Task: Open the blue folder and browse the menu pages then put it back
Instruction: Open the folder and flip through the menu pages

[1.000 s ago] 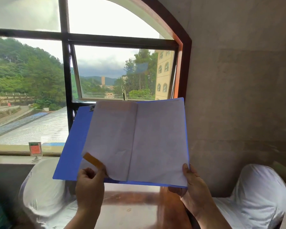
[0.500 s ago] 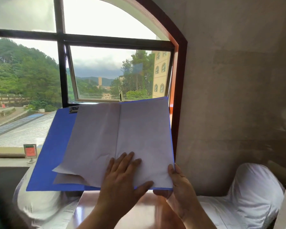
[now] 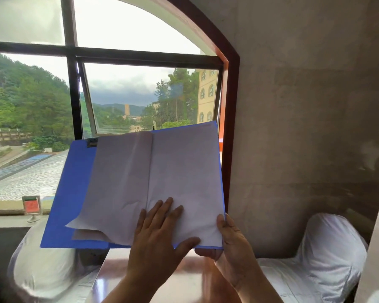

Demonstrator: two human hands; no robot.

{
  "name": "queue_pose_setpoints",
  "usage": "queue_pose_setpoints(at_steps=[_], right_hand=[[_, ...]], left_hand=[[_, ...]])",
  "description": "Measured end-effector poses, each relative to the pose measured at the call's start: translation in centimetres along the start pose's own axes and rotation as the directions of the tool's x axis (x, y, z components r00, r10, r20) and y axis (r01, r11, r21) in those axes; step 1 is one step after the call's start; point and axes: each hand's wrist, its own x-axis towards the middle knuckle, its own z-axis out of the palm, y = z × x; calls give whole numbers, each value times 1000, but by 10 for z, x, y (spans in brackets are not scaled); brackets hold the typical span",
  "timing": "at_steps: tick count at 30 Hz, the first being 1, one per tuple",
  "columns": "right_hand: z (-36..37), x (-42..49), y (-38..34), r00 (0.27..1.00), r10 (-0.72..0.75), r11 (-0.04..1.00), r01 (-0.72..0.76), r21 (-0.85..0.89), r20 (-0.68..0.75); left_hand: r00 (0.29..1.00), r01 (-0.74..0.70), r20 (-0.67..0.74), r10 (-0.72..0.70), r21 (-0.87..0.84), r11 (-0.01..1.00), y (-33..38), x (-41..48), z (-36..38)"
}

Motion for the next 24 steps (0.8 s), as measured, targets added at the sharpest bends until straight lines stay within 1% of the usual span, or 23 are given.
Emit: queue_pose_setpoints(at_steps=[3,7,8,9,10,11,12,13,14,16,17,18,19,20,21,23,24], right_hand=[[-1,1,-3,1000,7,1000,-6,-31,7],[-1,2,0,999,-35,997,36,-65,11],[-1,1,1,999,-46,997,47,-65,5],[-2,1,1,998,-57,996,58,-60,10],[-3,0,0,997,-66,996,68,-53,25],[-4,-1,-1,996,-73,996,75,-45,44],[-6,-1,-3,996,-77,996,79,-35,55],[-9,-1,-5,995,-77,997,79,-22,57],[-12,0,-7,996,-74,997,75,-11,52],[-18,2,-10,997,-73,997,73,0,37],[-21,3,-11,997,-77,997,77,2,31],[-22,4,-12,996,-83,997,83,3,24],[-23,5,-13,996,-89,996,89,3,17],[-22,5,-14,995,-96,995,96,1,12],[-22,5,-15,995,-101,995,101,-2,12],[-23,6,-16,995,-103,995,103,-4,10],[-23,7,-16,994,-105,994,105,-5,6]], left_hand=[[999,3,-49,-3,11,1000,2,3,0],[973,-55,-224,55,8,998,-5,8,2],[968,-45,-248,47,13,999,-6,10,1],[968,-9,-249,10,5,1000,-8,10,-1],[970,50,-236,-57,-32,998,-11,11,-3],[962,145,-217,-166,-108,983,-14,11,-6],[934,260,-188,-302,-219,940,-17,10,-8],[885,369,-151,-440,-348,862,-21,9,-10],[825,442,-120,-553,-474,761,-25,7,-10],[697,493,-59,-715,-684,538,-36,6,-8],[634,499,6,-774,-767,403,-40,6,-7],[586,493,94,-805,-830,262,-43,6,-8],[558,493,162,-814,-854,167,-44,5,-10],[553,508,201,-808,-850,137,-45,3,-10],[569,531,203,-797,-830,168,-46,0,-9],[618,559,153,-772,-776,293,-48,-5,-8],[627,563,129,-768,-757,332,-50,-6,-7]])
